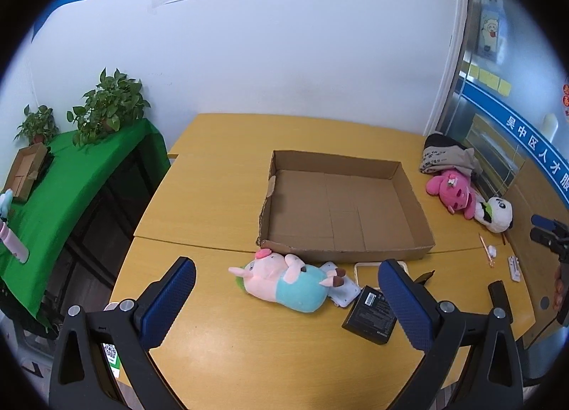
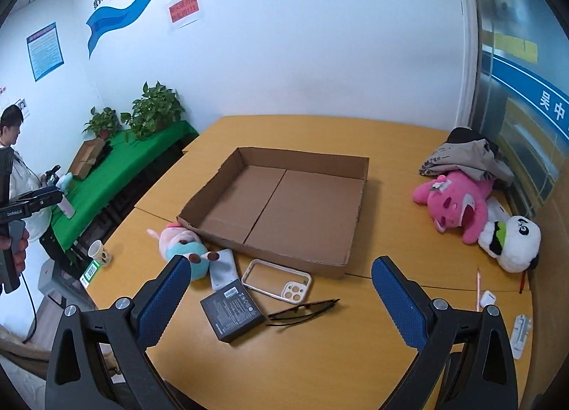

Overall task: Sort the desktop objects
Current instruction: 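Move both grippers toward the pink-and-teal pig plush on the table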

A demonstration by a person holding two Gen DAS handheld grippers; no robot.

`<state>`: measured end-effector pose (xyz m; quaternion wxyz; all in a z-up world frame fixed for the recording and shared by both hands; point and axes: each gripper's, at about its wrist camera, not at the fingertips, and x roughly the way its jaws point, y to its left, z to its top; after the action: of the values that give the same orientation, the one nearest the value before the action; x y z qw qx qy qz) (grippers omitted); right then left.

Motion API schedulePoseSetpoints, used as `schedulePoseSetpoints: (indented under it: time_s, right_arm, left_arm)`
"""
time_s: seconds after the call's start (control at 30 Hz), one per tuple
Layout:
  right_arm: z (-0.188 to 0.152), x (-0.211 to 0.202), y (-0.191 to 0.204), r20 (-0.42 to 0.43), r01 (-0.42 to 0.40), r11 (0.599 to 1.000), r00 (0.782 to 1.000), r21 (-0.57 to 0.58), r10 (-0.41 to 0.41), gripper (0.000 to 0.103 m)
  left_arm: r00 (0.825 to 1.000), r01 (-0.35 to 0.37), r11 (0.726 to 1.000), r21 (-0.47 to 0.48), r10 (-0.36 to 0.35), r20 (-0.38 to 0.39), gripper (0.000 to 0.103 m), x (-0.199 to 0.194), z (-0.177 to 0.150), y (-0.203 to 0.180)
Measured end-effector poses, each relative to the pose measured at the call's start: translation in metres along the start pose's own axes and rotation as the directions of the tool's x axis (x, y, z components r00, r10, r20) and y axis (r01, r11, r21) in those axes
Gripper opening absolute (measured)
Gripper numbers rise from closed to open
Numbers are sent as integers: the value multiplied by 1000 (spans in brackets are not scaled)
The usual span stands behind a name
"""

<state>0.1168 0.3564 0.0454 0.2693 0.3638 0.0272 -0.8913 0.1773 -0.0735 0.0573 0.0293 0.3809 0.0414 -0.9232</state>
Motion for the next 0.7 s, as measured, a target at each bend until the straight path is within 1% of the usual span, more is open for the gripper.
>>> schedulePoseSetpoints:
  time_s: [0.1,0.23,0.27,0.37,0.4,0.47,0.53,0.6,0.7]
  right_arm:
    - [8,12,7,-25,4,1000,1000,-6,-5,103]
    - [17,36,31,-64,1,998,998,-59,-5,103]
    - [20,43,34,-81,-12,999,997,-49,8,103]
    - [27,58,29,-100,-80,994,991,74,87,103]
    - [31,64,27,-104,-86,990,990,108,97,103]
    - [38,73,29,-118,-64,991,990,118,78,103]
    - [43,80,36,-125,-53,993,990,108,66,103]
    - [45,92,43,-152,-68,991,985,118,86,103]
    - [46,118,60,-218,-106,986,967,129,133,103]
  left_arm:
    - [1000,-1,1000,22,1,-7,102,8,1,1]
    - [999,37,999,14,-36,-32,102,26,9,9]
    - [999,39,999,12,-39,-34,102,30,12,12]
    - [998,57,998,-12,-57,-33,102,42,21,23]
    - [997,63,998,-21,-63,-34,102,48,24,27]
    - [996,75,997,-35,-77,-38,102,58,27,35]
    - [994,86,994,-62,-89,-57,102,73,30,45]
    - [989,102,990,-97,-112,-96,102,90,31,53]
    - [976,143,978,-153,-165,-142,102,112,28,66]
